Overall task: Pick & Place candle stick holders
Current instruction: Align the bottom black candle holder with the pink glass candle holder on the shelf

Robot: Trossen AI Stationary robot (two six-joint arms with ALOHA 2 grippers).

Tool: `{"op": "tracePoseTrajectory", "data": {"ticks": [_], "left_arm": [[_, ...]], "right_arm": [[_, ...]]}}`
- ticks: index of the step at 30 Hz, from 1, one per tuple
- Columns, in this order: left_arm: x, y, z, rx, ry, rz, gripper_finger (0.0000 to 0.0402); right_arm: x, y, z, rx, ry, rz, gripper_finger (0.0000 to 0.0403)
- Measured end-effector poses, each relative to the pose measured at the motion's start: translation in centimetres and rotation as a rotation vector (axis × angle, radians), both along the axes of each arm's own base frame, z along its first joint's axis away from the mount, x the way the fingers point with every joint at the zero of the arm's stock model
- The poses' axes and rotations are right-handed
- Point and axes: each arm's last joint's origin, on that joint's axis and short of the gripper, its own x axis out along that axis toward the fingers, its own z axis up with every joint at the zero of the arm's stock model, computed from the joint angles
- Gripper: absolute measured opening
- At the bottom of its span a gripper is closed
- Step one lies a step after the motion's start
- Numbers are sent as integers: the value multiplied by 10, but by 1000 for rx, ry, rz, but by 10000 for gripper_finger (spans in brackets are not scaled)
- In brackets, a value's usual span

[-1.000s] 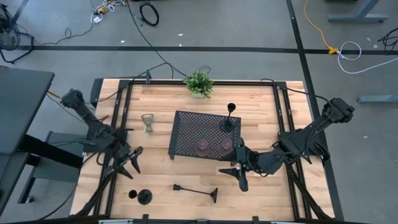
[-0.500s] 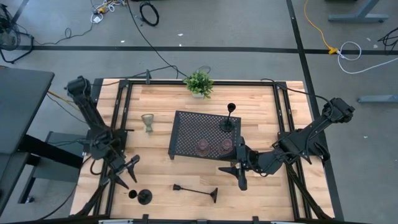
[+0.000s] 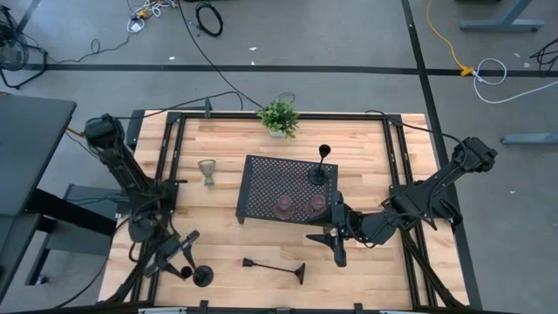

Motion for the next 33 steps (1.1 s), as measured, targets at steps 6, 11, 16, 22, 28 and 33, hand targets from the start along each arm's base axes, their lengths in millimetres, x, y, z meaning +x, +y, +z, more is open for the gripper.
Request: {"op": "tracePoseTrajectory", "data": {"ticks": [6, 11, 16, 22, 28, 33], "left_arm": [[12, -25, 2, 66, 15, 21, 179], [18, -26, -9, 141, 21, 165, 164], [18, -27, -8, 130, 23, 171, 100], [18, -27, -7, 104, 37, 150, 11], [18, -26, -6, 87, 33, 206, 7], [20, -25, -2, 54, 2, 280, 7]], "right_arm": [[0, 0, 0, -3, 0, 1, 185], [0, 0, 0, -3, 0, 1, 185], [0, 0, 0, 0, 0, 1, 185], [0, 0, 0, -3, 0, 2, 185], [0, 0, 0, -4, 0, 2, 185], [0, 0, 0, -22, 0, 8, 185]]}}
